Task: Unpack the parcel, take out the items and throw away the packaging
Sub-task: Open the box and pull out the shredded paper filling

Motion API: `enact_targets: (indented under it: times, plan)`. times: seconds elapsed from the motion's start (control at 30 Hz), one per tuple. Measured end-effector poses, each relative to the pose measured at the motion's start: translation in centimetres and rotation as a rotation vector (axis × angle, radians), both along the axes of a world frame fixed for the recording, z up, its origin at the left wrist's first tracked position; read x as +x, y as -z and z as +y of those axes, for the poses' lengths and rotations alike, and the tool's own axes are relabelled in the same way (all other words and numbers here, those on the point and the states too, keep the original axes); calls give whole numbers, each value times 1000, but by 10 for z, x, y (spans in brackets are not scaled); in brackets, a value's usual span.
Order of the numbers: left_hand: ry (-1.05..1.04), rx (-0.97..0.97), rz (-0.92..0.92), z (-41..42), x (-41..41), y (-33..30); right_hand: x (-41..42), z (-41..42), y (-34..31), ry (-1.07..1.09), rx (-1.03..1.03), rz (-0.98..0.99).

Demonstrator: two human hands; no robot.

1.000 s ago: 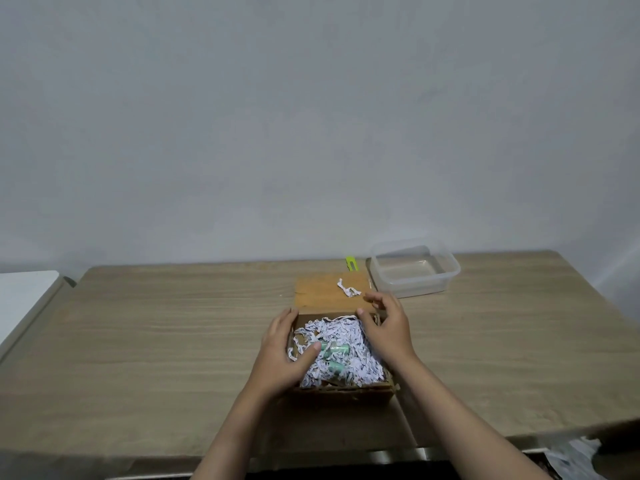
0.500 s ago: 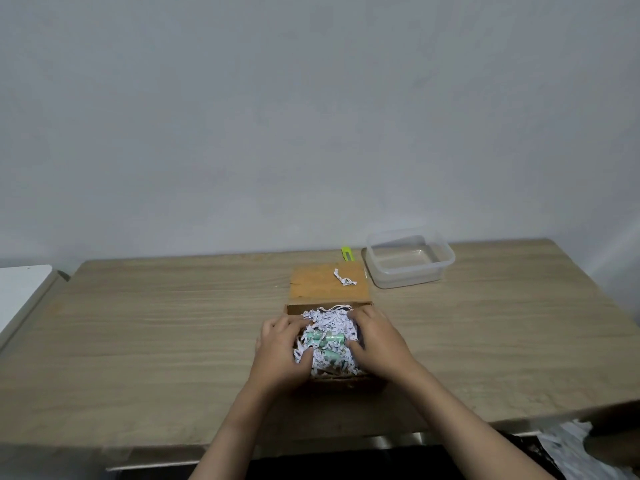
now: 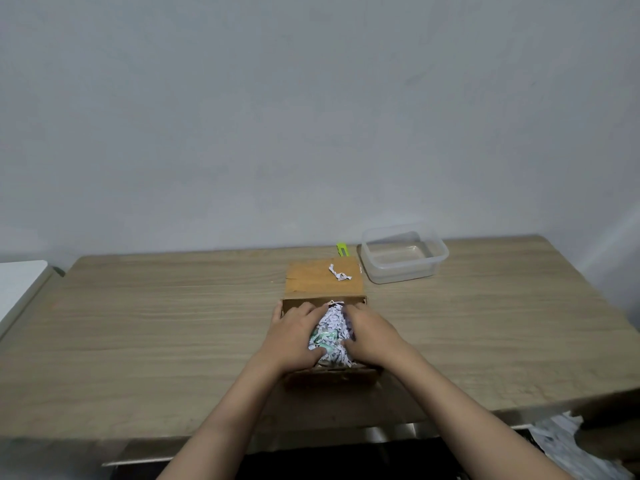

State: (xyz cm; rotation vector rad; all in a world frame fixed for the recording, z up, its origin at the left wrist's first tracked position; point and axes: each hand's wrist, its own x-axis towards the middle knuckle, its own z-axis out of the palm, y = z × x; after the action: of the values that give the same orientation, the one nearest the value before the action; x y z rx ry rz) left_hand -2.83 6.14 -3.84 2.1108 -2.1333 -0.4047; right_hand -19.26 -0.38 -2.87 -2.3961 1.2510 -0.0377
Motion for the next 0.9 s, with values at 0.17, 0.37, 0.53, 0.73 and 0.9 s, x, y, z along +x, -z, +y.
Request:
enact_targets:
  times: [0.17,0.37,0.53,0.73,0.9]
  plan:
    - [-51,-75,99,4,7,-3,-3,-4,-5,-9,102,-176]
    - [-85,-213,259,21,15,6,-18,-5,-15,9,166,-356]
    - [-128,-274,290,14,17,6,-6,-10,-20,-79,103,-36]
    - [-109,-267,210,15,15,0,-4,-3,-23,-159,106,-30]
    - [-43,-260,70,15,13,9,-8,-4,-19,-184,114,-75]
